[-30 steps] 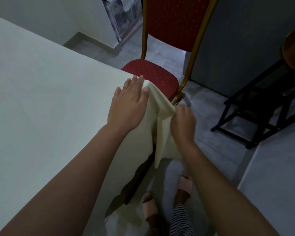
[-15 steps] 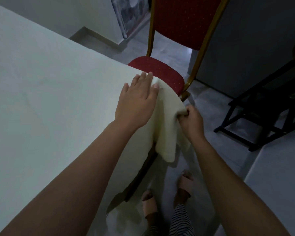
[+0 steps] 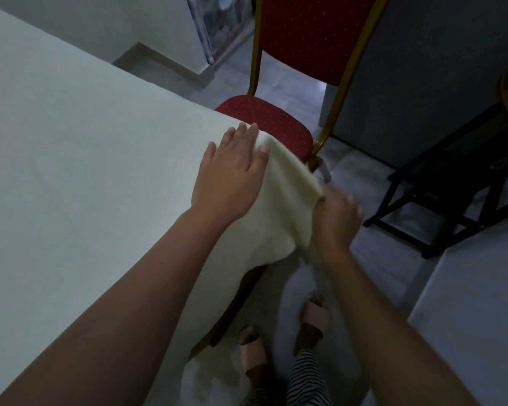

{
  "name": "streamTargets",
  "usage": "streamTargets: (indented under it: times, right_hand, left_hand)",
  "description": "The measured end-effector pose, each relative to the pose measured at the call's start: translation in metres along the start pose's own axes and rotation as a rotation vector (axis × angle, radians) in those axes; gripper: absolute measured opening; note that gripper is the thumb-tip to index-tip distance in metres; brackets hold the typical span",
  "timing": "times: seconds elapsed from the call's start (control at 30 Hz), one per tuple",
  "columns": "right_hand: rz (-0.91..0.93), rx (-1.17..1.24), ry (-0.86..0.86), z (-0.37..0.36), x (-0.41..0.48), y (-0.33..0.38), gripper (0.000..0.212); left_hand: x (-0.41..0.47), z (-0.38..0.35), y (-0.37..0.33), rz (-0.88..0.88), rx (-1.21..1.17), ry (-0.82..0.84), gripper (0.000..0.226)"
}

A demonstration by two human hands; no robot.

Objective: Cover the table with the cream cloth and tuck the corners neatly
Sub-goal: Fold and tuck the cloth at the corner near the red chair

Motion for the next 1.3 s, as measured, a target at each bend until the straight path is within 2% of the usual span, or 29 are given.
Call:
streamTargets:
  times: [0.17,0.3,0.47,0.63,0.7,0.77,0.83,0.9,1.03,1.1,1.2,1.23,1.3]
  right_hand:
    - [0.114,-0.049,0.165,-0.031,-0.089,-0.013,0.019]
    - [-0.062,0.069,0.154,-0.035,-0.072,-0.003,0.025]
    - [-0.033,0.162,0.12,-0.027,-0.045,0.027,0.041]
    - [-0.048,0.188,0.144,-0.021,-0.035,0.015,0.007]
    - [-0.121,0.193,0.129,-0.011,-0.023,0.005,0.002]
    - [-0.11,0.179,0.128,0.001,-0.004,0.003,0.007]
    - [-0.056,0.202,0.218,0.01,0.016,0.004,0.014]
    - [-0.004,0.16,0.403,0.015,0.029,0.003,0.016]
    - [0.043,-0.151,0.745,-0.002,0.009,-0.021,0.017]
    - [0.036,-0.235,0.85,-0.014,-0.016,-0.037,0.006]
    - [0.096,-0.24,0.938,-0.025,-0.039,-0.05,0.031]
    - [0.078,-0.201,0.93,-0.021,-0.039,-0.052,0.032]
    - [0.012,-0.155,0.787,-0.011,-0.021,-0.062,0.019]
  left_hand:
    - [0.002,0.0,-0.001,-0.005,0.019,-0.012,0.051]
    - [0.0,0.0,-0.002,-0.003,0.018,-0.017,0.051]
    - [0.0,-0.001,-0.002,0.002,0.023,-0.01,0.052]
    - [0.0,-0.001,-0.002,0.002,0.026,-0.007,0.052]
    - [0.0,-0.001,-0.002,-0.001,0.028,-0.006,0.052]
    - [0.0,0.0,-0.002,-0.008,0.036,-0.011,0.052]
    - [0.0,-0.001,-0.002,-0.007,0.034,-0.016,0.052]
    - [0.0,-0.001,-0.002,-0.003,0.026,-0.017,0.052]
    - [-0.001,0.0,-0.002,-0.009,0.026,-0.012,0.052]
    - [-0.001,0.0,-0.003,-0.011,0.032,-0.012,0.052]
    - [-0.001,0.0,-0.002,-0.013,0.038,-0.018,0.051]
    - [0.0,-0.001,-0.002,-0.014,0.036,-0.019,0.051]
    - [0.001,-0.001,-0.001,-0.014,0.037,-0.018,0.052]
Point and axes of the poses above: each hand's wrist, its own x-axis towards the middle knuckle, its own z-axis out of the back of the hand, y = z × x, the point moved 3 cm from there along x, towards the middle knuckle, and after that the axes turned 13 degrees about -z, right-handed, at the moved point
